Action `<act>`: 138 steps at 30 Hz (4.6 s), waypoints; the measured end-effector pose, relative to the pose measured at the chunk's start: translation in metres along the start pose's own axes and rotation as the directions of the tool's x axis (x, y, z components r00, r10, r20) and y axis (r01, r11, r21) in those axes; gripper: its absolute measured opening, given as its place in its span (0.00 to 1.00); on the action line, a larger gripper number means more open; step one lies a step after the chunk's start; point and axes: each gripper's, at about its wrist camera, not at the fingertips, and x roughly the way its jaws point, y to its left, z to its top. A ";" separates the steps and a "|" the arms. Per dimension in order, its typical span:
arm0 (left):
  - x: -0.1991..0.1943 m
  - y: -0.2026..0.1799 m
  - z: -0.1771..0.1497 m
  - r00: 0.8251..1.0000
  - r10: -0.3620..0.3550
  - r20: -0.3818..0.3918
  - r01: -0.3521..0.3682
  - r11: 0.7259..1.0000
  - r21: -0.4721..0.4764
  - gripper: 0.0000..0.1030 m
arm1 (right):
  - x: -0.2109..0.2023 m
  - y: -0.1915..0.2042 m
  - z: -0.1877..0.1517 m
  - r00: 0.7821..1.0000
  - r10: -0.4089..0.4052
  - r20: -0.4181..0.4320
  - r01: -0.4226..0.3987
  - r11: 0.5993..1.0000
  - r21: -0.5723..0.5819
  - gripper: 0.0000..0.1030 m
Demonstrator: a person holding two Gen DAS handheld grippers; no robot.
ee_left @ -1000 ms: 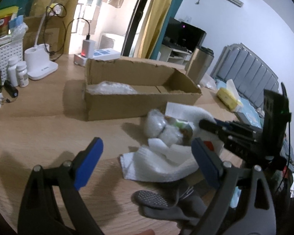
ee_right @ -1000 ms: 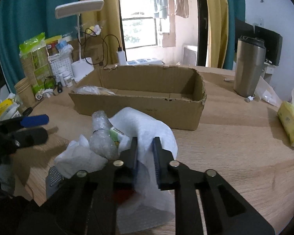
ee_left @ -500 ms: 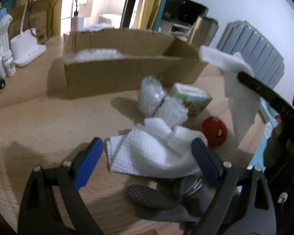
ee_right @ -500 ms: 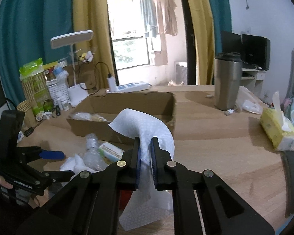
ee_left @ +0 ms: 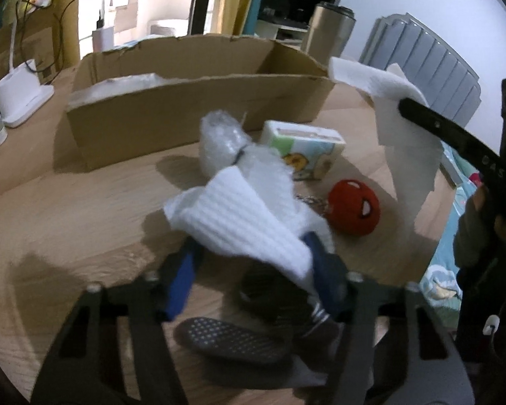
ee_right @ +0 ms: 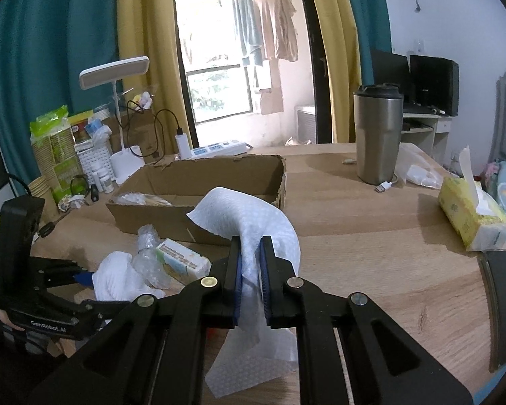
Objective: Organize soft objects
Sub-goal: 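Carry both white towels over the cardboard box and release them inside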
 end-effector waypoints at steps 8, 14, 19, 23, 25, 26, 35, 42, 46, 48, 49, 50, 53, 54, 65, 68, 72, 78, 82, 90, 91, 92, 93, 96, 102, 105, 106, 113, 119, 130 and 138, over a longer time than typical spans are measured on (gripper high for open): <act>-0.011 -0.010 0.001 0.999 -0.015 0.051 0.012 0.999 0.050 0.20 | 0.000 0.001 0.000 1.000 0.002 0.001 -0.002 1.000 -0.005 0.11; -0.021 -0.013 0.002 0.997 -0.022 0.080 0.018 0.998 0.057 0.18 | -0.004 0.004 0.003 1.000 0.007 0.013 -0.007 1.000 -0.012 0.11; -0.033 -0.010 0.006 0.993 -0.030 0.118 0.025 0.999 0.044 0.18 | -0.008 0.006 0.008 1.000 0.008 0.026 -0.007 1.000 -0.018 0.11; -0.044 -0.005 0.009 0.988 -0.030 0.153 0.026 0.999 0.030 0.18 | -0.010 0.008 0.011 0.999 0.008 0.035 -0.007 1.000 -0.022 0.11; -0.049 -0.003 0.010 0.986 -0.030 0.163 0.026 0.999 0.024 0.18 | -0.010 0.009 0.011 0.999 0.009 0.038 -0.008 1.000 -0.025 0.11; -0.051 -0.002 0.011 0.985 -0.031 0.170 0.028 0.999 0.022 0.18 | -0.011 0.010 0.012 0.999 0.010 0.038 -0.009 1.000 -0.027 0.11; -0.069 0.003 0.017 0.975 -0.027 0.219 0.024 1.000 0.015 0.18 | -0.012 0.014 0.015 0.999 0.020 0.046 -0.018 0.999 -0.037 0.11; -0.081 0.010 0.020 0.968 -0.006 0.251 0.004 1.000 0.009 0.18 | -0.013 0.015 0.019 0.998 0.021 0.057 -0.019 0.999 -0.044 0.11; -0.087 0.017 0.024 0.961 0.028 0.275 -0.030 1.000 0.004 0.18 | -0.012 0.017 0.023 0.998 0.027 0.063 -0.023 0.998 -0.055 0.11; -0.090 0.021 0.026 0.956 0.050 0.289 -0.054 0.999 0.005 0.18 | -0.011 0.019 0.026 0.997 0.033 0.068 -0.029 0.998 -0.061 0.11; -0.091 0.023 0.027 0.954 0.059 0.295 -0.064 0.998 0.007 0.18 | -0.011 0.020 0.027 0.997 0.034 0.069 -0.030 0.998 -0.063 0.11; -0.091 0.025 0.027 0.952 0.067 0.300 -0.073 0.997 0.009 0.18 | -0.010 0.021 0.028 0.997 0.035 0.070 -0.031 0.997 -0.067 0.11; -0.094 0.031 0.032 0.945 0.088 0.315 -0.095 0.995 0.009 0.18 | -0.007 0.023 0.034 0.996 0.037 0.075 -0.031 0.996 -0.079 0.11; -0.096 0.034 0.034 0.941 0.096 0.324 -0.104 0.995 0.009 0.18 | -0.006 0.023 0.035 0.996 0.037 0.077 -0.031 0.996 -0.082 0.11; -0.105 0.059 0.052 0.916 0.127 0.380 -0.144 0.989 0.015 0.18 | 0.002 0.030 0.059 0.993 0.035 0.113 -0.021 0.993 -0.115 0.11; -0.105 0.064 0.055 0.912 0.133 0.387 -0.151 0.988 0.016 0.18 | 0.007 0.030 0.064 0.993 0.039 0.112 -0.025 0.992 -0.121 0.11; -0.100 0.073 0.060 0.910 0.141 0.389 -0.159 0.987 0.015 0.18 | 0.016 0.034 0.071 0.993 0.041 0.106 -0.028 0.992 -0.125 0.11; -0.094 0.083 0.068 0.913 0.126 0.387 -0.140 0.990 0.007 0.18 | 0.028 0.041 0.084 0.992 0.060 0.107 -0.045 0.989 -0.139 0.11; -0.095 0.085 0.075 0.907 0.111 0.406 -0.128 0.992 0.016 0.18 | 0.043 0.044 0.093 0.993 0.080 0.088 -0.068 0.989 -0.129 0.11; -0.090 0.090 0.085 0.908 0.098 0.408 -0.112 0.994 0.011 0.18 | 0.063 0.056 0.116 0.984 0.147 0.097 -0.130 0.978 -0.163 0.11; -0.089 0.090 0.086 0.908 0.096 0.409 -0.110 0.994 0.012 0.18 | 0.067 0.058 0.120 0.983 0.158 0.097 -0.141 0.976 -0.164 0.11; -0.088 0.090 0.087 0.908 0.094 0.408 -0.109 0.994 0.012 0.18 | 0.071 0.059 0.122 0.982 0.163 0.097 -0.146 0.975 -0.166 0.11; -0.087 0.089 0.088 0.909 0.091 0.407 -0.106 0.994 0.013 0.18 | 0.074 0.061 0.125 0.981 0.169 0.097 -0.151 0.974 -0.169 0.11; -0.084 0.089 0.090 0.911 0.087 0.403 -0.102 0.995 0.015 0.18 | 0.086 0.066 0.131 0.978 0.186 0.096 -0.167 0.970 -0.178 0.11; -0.077 0.093 0.094 0.914 0.078 0.398 -0.086 0.996 0.005 0.18 | 0.120 0.077 0.126 0.973 0.229 0.031 -0.219 0.958 -0.184 0.11; -0.071 0.096 0.096 0.916 0.059 0.396 -0.057 0.998 -0.017 0.18 | 0.130 0.082 0.119 0.973 0.232 0.001 -0.228 0.955 -0.190 0.11; -0.069 0.095 0.097 0.916 0.054 0.396 -0.050 0.999 -0.022 0.18 | 0.134 0.083 0.117 0.973 0.231 -0.009 -0.229 0.954 -0.193 0.11; -0.053 0.089 0.102 0.924 0.041 0.379 -0.036 0.999 -0.018 0.18 | 0.165 0.095 0.104 0.971 0.182 -0.156 -0.221 0.934 -0.282 0.11; -0.042 0.086 0.102 0.933 0.050 0.357 -0.048 0.999 -0.014 0.18 | 0.186 0.093 0.083 0.947 0.126 -0.297 -0.226 0.916 -0.331 0.11; -0.022 0.090 0.108 0.942 0.098 0.321 -0.084 0.995 -0.057 0.20 | 0.187 0.088 0.072 0.927 0.075 -0.369 -0.222 0.899 -0.377 0.12; -0.013 0.091 0.111 0.952 0.114 0.285 -0.094 0.992 -0.083 0.29 | 0.170 0.084 0.085 0.945 0.155 -0.288 -0.245 0.918 -0.311 0.44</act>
